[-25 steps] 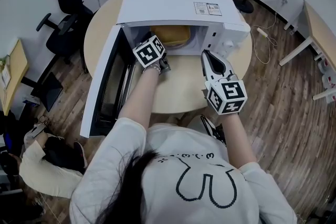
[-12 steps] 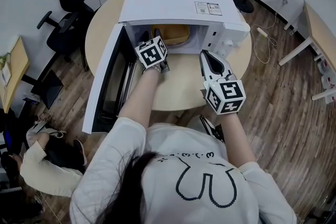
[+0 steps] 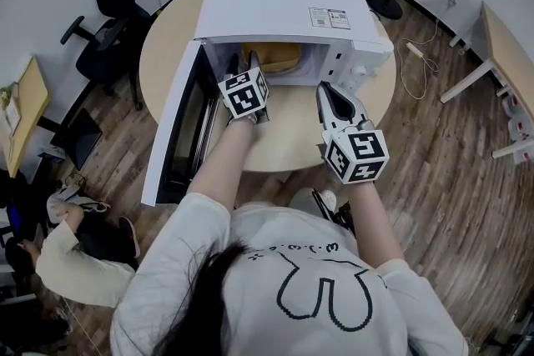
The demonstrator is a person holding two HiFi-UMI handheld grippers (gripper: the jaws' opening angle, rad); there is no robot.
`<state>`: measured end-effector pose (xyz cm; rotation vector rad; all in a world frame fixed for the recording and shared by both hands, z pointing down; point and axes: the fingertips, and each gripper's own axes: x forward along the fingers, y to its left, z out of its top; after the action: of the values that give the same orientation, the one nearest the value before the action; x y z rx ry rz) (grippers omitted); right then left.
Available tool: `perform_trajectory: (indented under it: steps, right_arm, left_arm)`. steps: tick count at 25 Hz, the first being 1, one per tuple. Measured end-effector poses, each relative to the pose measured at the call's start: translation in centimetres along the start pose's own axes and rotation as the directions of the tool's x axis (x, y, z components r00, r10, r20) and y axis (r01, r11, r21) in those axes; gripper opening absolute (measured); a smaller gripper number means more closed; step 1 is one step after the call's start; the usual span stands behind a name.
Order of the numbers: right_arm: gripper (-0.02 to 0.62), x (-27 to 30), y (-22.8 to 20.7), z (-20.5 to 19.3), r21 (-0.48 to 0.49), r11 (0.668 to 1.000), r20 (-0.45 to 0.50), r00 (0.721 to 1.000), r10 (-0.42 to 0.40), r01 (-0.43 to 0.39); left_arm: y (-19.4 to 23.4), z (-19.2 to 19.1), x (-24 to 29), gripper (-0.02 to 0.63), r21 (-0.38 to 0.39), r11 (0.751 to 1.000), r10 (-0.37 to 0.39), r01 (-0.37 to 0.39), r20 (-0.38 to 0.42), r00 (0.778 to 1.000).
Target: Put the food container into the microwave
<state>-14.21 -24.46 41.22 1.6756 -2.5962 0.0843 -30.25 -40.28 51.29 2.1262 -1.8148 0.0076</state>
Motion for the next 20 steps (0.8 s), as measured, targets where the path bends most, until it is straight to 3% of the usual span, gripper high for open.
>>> perform_trajectory:
  steps: [20]
  right_arm:
    - [0.032, 1.3, 0.7, 3.3, 0.01, 0.998, -0.01, 0.998, 0.064, -0.064]
  left_arm:
    - [-0.7, 1.8, -4.8, 0.169, 0.101, 0.995, -0.007, 0.009, -0.02, 1.0]
